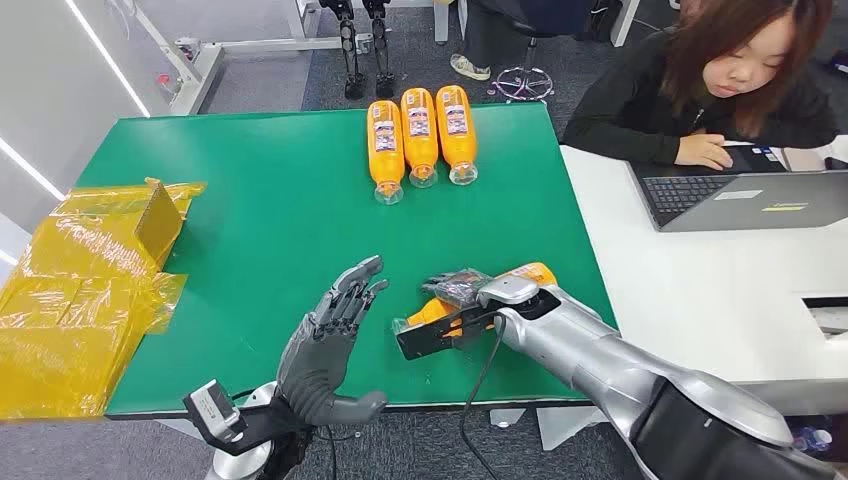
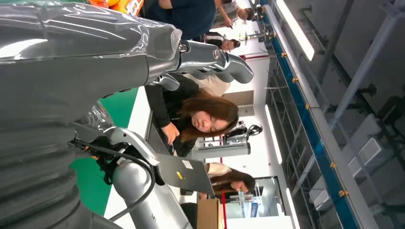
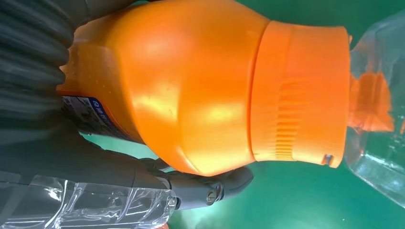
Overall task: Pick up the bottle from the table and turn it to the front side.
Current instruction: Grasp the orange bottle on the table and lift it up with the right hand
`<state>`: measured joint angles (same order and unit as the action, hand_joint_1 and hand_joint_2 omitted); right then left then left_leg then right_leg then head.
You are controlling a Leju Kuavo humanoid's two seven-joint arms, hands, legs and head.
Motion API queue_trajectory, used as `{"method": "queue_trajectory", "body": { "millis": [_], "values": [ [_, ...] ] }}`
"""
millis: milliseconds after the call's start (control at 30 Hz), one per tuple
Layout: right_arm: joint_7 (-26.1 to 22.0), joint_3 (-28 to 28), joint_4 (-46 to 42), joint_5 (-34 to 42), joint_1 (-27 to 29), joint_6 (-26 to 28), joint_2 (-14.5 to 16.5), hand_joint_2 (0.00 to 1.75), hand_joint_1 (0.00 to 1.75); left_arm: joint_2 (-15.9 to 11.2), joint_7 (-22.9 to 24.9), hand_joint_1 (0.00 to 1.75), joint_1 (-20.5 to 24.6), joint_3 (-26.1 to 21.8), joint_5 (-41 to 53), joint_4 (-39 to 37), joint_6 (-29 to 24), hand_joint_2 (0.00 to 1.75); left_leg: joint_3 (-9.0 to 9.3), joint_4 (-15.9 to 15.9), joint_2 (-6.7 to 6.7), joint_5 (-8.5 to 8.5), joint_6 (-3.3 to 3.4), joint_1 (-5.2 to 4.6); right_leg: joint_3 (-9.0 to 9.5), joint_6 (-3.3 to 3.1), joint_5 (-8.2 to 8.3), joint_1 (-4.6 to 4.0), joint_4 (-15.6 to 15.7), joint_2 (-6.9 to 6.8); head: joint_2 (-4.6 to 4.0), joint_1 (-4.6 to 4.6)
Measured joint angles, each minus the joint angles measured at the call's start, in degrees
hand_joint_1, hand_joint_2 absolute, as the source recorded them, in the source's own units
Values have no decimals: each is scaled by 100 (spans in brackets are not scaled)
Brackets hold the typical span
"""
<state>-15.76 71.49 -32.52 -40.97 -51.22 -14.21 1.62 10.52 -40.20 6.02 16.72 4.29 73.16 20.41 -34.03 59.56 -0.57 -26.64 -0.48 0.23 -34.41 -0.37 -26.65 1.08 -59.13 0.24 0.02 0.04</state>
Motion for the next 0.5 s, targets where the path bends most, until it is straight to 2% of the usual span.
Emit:
{"method": "queue_trajectory", "body": {
  "millis": [100,133,233,267,500],
  "values": [
    [-9,0,23,6,9,6,-2,175,0,2,0,0,-6,-17,13,1,3,175,5,0,0,0,0,0,4,0,0,0,0,0,0,0],
    [-18,-1,36,10,18,21,-4,175,6,2,0,0,-13,-26,20,2,4,175,8,0,0,0,0,0,8,0,0,0,0,0,0,1],
    [-43,-4,72,21,63,118,-13,175,137,3,-1,0,-45,-50,31,21,4,175,20,0,2,0,0,0,19,0,0,0,1,2,0,1],
    [-45,-5,83,26,79,161,-16,175,175,3,-1,0,-55,-56,32,27,2,175,24,0,5,0,0,0,22,0,0,0,1,4,0,1],
    [-46,-9,122,24,183,427,-33,175,175,-1,0,0,-95,-83,20,71,-11,175,42,-1,22,-3,4,0,36,1,2,0,3,15,0,1]
  ]
}}
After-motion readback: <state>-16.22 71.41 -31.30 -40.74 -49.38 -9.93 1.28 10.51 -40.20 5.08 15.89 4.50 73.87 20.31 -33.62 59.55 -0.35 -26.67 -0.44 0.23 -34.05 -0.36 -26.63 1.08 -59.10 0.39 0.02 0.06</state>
